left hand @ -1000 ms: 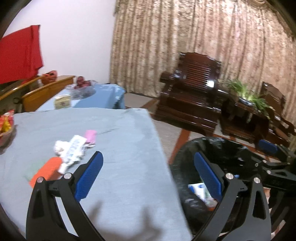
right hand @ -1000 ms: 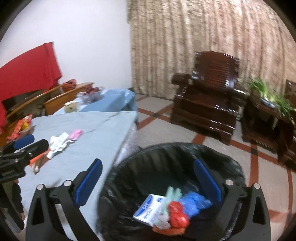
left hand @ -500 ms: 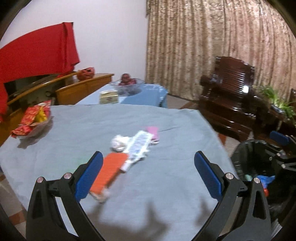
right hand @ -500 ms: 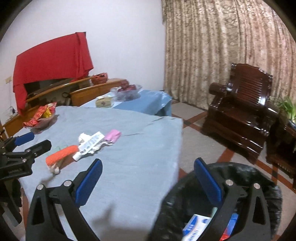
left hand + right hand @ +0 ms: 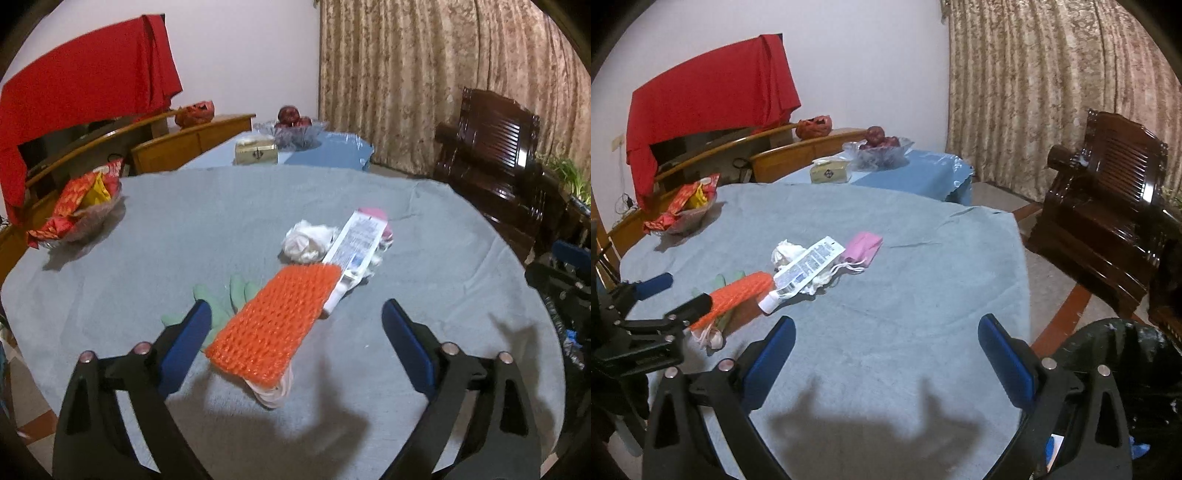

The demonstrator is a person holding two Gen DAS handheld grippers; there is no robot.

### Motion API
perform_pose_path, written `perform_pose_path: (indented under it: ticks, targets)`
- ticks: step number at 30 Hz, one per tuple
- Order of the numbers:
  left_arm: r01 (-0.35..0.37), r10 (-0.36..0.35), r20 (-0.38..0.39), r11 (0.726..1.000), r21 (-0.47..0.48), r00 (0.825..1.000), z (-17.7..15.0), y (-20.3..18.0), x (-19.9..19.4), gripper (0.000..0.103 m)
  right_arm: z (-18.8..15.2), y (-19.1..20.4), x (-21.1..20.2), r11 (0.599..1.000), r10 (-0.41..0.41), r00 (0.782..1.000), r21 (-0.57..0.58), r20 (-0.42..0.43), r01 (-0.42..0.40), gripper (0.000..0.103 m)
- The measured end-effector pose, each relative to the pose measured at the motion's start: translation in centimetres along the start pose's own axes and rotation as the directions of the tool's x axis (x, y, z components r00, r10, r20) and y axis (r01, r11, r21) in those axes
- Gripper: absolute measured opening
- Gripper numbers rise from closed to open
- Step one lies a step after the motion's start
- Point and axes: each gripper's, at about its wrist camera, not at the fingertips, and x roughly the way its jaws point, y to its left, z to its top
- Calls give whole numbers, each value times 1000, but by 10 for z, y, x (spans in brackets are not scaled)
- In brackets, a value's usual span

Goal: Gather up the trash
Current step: 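Grasp the orange mesh pad with the left gripper while the right gripper grasps a green glove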

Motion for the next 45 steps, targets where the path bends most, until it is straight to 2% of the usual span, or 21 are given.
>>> perform_pose_path:
  ticks: [11, 17, 20, 21, 22, 25, 34, 38, 45]
  targets:
    - [6, -6, -68, 1000, -13, 998, -7, 10, 42, 70, 1, 12, 34, 1000, -7, 999, -10, -44, 7, 97]
    - [15, -19, -110, 999, -31, 994, -11, 14, 56, 51, 5, 16, 44, 1000, -7, 999, -14, -51, 7, 97]
    - [30, -35, -105, 998, -51, 994, -9, 17, 56, 39, 7, 18, 48, 1000, -4, 999, -17, -54, 3, 97]
    - [38, -43, -102, 998, -55, 994, -8, 18, 55, 27, 7, 19, 49, 1000, -2, 998, -16, -56, 1, 97]
    - [49, -55, -100, 997, -61, 993, -6, 19, 54, 20, 8, 21, 49, 1000, 0, 998, -17, -57, -1, 97]
    - [56, -62, -82, 995, -79, 995, -1, 22, 50, 13, 9, 27, 52, 1000, 6, 998, -29, -58, -8, 97]
    - [39, -43, -30, 991, -127, 999, 12, 41, 16, 11, 16, 49, 57, 998, 41, 998, -48, -50, -44, 97]
    - [5, -10, -31, 990, -144, 999, 9, 56, 0, 11, 18, 66, 59, 996, 72, 997, -57, -39, -74, 97]
    - [-105, 93, -74, 978, -180, 993, -15, 95, -13, 11, 15, 108, 68, 983, 157, 986, -85, -47, -161, 97]
